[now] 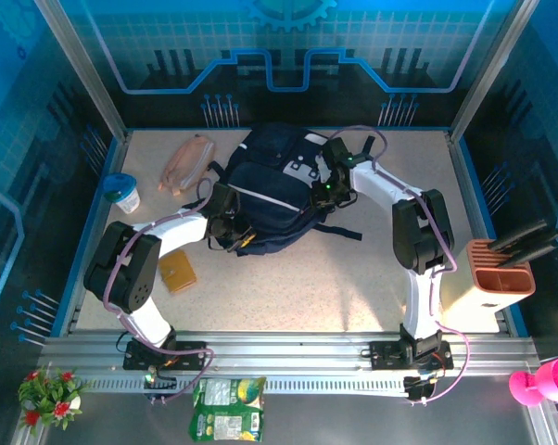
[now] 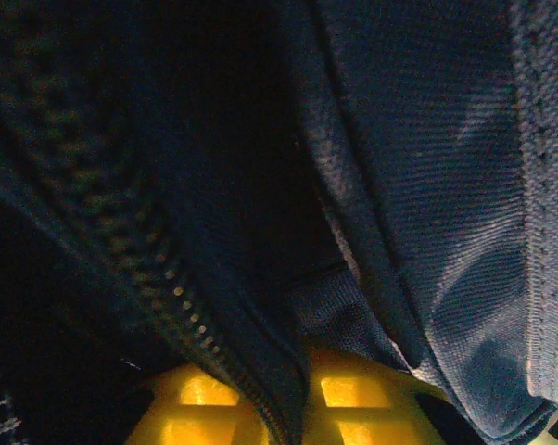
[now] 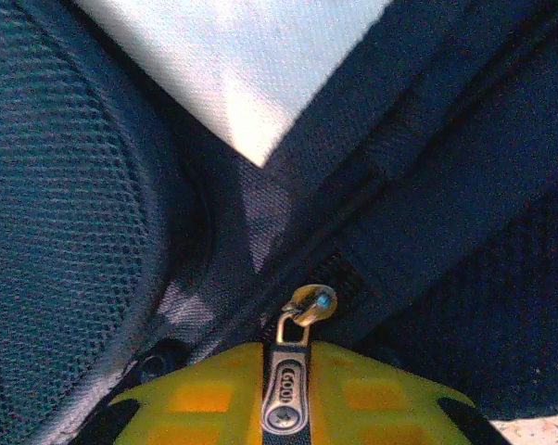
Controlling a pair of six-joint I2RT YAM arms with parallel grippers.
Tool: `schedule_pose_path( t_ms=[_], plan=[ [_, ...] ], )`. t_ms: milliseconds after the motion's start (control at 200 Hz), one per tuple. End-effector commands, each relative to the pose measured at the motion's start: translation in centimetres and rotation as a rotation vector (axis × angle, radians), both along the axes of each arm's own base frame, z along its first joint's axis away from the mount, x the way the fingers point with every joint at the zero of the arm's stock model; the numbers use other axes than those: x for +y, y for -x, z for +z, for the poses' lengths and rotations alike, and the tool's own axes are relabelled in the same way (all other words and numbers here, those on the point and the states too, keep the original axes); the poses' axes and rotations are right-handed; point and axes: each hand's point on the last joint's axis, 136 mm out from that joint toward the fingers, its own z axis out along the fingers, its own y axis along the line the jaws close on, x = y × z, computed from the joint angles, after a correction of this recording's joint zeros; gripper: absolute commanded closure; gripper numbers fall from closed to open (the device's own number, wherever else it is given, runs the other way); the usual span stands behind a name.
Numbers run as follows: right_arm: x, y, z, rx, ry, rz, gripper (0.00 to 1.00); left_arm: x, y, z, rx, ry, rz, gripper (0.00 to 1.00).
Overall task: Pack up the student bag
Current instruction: Unzip the student bag at the top-center of the table.
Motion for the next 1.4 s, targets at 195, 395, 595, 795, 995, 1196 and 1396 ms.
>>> schedule_pose_path(
  t_ms=[195, 395, 595, 795, 995, 1196, 1396],
  plan=[
    [2.2, 4.0, 1.9, 0.069, -0.175, 0.002, 0.87, -0.4, 0.3, -0.8, 0.025, 0.001, -0.022, 0.87],
    [4.1, 7.0, 2.1, 0.093, -0.233, 0.043, 0.87, -0.6, 0.0, -0.9, 0.026, 0.006, -0.023, 0.87],
    [5.9, 9.1, 1.6, 0.089, -0.194, 0.106, 0.86, -0.4, 0.1, -0.9, 0.024, -0.004, -0.022, 0.87],
    [4.8, 8.0, 1.7, -0.032, -0.064, 0.070, 0.67, -0.2, 0.3, -0.8, 0.021, -0.012, -0.025, 0.87],
    [5.4, 8.0, 1.4, -0.102, 0.071, 0.101, 0.60, -0.2, 0.3, -0.7, 0.021, -0.011, -0.024, 0.87],
    [5.0, 8.1, 1.0, -0.111, 0.153, 0.091, 0.71, -0.2, 0.4, -0.7, 0.021, -0.009, -0.026, 0.86],
    [4.0, 7.7, 1.0, -0.123, 0.199, 0.047, 0.77, -0.2, 0.5, -0.8, 0.023, -0.008, -0.027, 0.87]
  ],
)
